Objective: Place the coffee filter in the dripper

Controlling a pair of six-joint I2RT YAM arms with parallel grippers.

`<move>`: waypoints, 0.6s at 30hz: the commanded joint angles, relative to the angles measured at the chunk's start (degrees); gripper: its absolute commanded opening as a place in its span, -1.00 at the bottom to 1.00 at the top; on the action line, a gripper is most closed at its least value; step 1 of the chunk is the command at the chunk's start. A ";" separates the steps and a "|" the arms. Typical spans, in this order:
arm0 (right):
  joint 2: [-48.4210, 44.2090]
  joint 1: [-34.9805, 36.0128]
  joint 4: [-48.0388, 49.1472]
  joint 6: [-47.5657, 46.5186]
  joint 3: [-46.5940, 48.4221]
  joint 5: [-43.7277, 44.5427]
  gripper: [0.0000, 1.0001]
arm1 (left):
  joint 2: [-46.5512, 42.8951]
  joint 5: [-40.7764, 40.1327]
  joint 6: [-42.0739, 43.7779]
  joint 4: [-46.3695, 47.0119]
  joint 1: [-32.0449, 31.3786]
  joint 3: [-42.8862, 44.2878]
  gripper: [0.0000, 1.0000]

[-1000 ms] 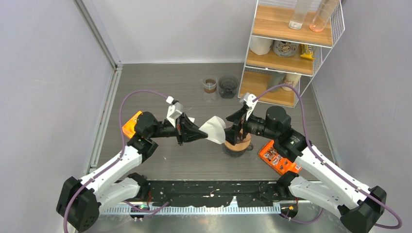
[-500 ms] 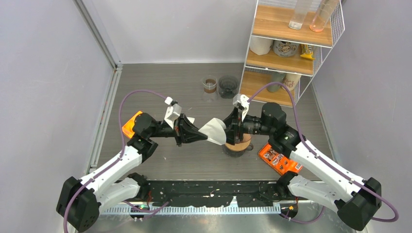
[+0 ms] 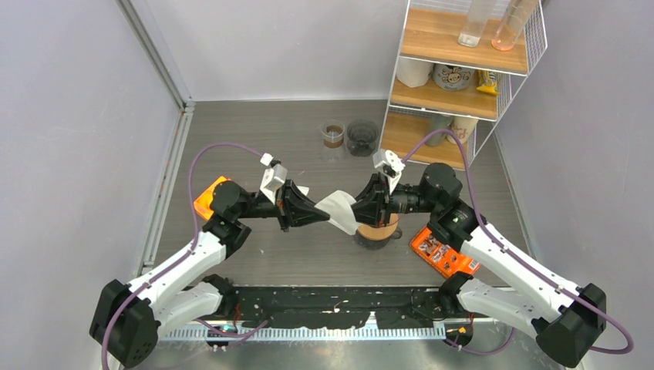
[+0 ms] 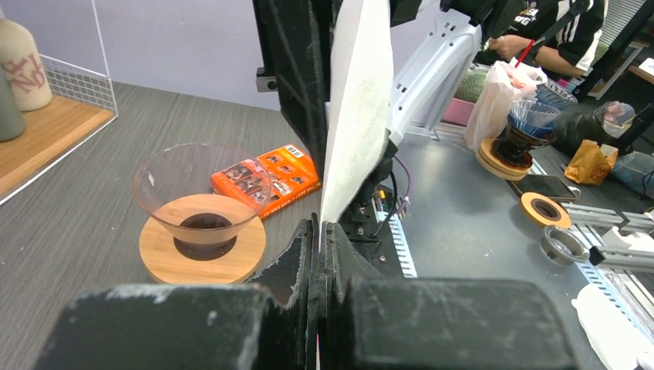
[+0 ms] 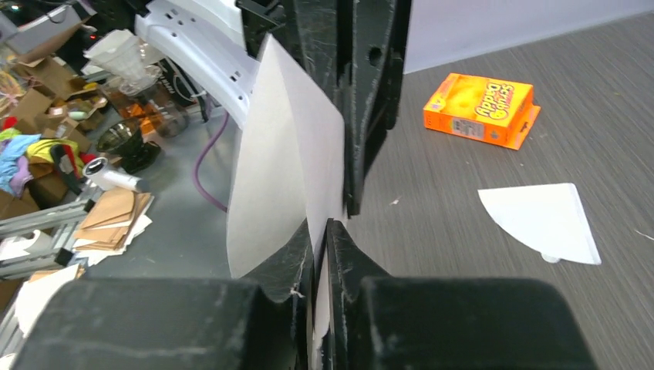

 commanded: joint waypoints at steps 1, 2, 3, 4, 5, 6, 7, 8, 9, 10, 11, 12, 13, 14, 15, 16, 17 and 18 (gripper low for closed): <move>0.95 -0.07 6.02 1.82 0.41 -5.81 -0.75 | 0.21 -1.35 -1.07 4.50 -0.05 -0.18 -1.00; 1.15 -0.04 6.15 1.84 0.46 -6.22 -0.79 | 0.26 -1.24 -1.27 4.95 -0.09 -0.23 -1.00; 1.18 0.01 6.25 1.88 0.43 -6.33 -0.81 | 0.28 -1.28 -1.43 5.17 -0.05 -0.29 -1.00; 1.21 0.00 6.27 1.87 0.42 -6.35 -0.85 | 0.24 -1.28 -1.45 5.28 -0.08 -0.34 -1.00; 1.17 0.00 6.39 1.87 0.35 -6.40 -0.88 | 0.21 -1.37 -1.42 5.27 -0.08 -0.39 -1.00; 1.14 0.00 6.42 1.89 0.34 -6.41 -0.89 | 0.20 -1.46 -1.46 5.24 -0.09 -0.46 -1.00; 1.06 0.00 6.45 1.92 0.29 -6.39 -0.89 | 0.21 -1.62 -1.51 5.19 -0.03 -0.44 -1.00; 1.05 0.00 6.45 2.03 0.27 -6.08 -0.90 | 0.23 -1.74 -1.54 5.21 -0.09 -0.40 -1.00; 0.98 -0.03 6.41 2.04 0.25 -5.87 -0.90 | 0.32 -1.91 -1.65 5.11 -0.09 -0.43 -1.00; 0.92 -0.01 6.35 2.11 0.25 -4.94 -0.90 | 0.29 -2.05 -1.76 4.97 -0.05 -0.36 -1.00; 0.77 0.04 5.84 2.03 0.35 -3.35 -0.89 | 0.27 -2.29 -1.71 4.47 -0.05 -0.21 -0.97; 0.68 0.01 5.23 1.62 0.47 -2.35 -0.90 | 0.24 -2.63 -1.62 3.59 -0.06 -0.11 -0.88; 0.58 0.00 3.40 1.26 0.94 0.58 -0.89 | 0.14 -3.07 -1.44 2.79 -0.09 0.09 -0.72; 0.46 0.00 2.21 0.40 1.69 2.47 -0.90 | 0.14 -3.57 -1.22 1.88 -0.07 0.24 -0.59; 0.26 0.00 -0.43 -0.01 2.02 6.24 -0.89 | 0.04 -3.87 -1.01 1.26 -0.09 0.44 -0.49; 0.16 0.00 -1.64 -0.80 2.67 8.33 -0.90 | -0.01 -4.57 -1.02 1.24 -0.09 0.36 -0.36; -0.08 0.00 -3.81 -1.00 2.95 12.26 -0.90 | -0.03 -5.64 -1.19 1.28 -0.05 0.39 -0.14; -0.22 0.00 -5.23 -1.29 3.36 13.89 -0.89 | 0.01 -6.54 -1.27 0.90 -0.09 0.40 0.07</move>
